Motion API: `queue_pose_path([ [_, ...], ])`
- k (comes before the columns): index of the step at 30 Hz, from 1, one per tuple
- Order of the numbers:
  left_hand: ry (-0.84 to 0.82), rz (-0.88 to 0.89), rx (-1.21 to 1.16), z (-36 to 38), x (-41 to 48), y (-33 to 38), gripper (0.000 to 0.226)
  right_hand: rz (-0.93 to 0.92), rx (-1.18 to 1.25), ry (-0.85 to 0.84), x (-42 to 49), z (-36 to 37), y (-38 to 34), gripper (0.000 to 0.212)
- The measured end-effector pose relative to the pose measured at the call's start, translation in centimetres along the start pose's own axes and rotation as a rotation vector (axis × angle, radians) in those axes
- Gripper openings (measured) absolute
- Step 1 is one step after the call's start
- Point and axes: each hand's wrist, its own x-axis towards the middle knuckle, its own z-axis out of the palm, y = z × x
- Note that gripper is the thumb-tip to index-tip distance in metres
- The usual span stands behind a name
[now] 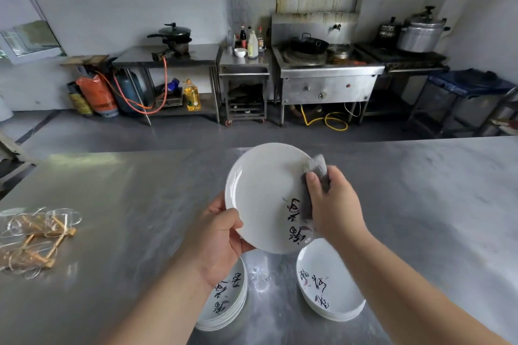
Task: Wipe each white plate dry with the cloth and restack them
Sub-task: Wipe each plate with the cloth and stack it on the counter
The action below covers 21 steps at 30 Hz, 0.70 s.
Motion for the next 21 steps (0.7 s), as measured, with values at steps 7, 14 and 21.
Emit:
queue_pose_path([
  [7,-0.013,-0.106,0.017,-0.5,-0.1,-1.1,0.046,0.061,-0.044,-0.142,0.3,-0.4,1.7,0.017],
  [14,0.126,-0.127,0.476,0.2,0.6,0.9,0.033,-0.214,-0.322,-0.405,3.6,-1.8,-1.9,0.017],
  [21,0.493,0.099,0.519,-0.6,0.7,-2.3,0.025,0.248,0.058,-0.175,-4.7,1.4,0.8,0.03],
])
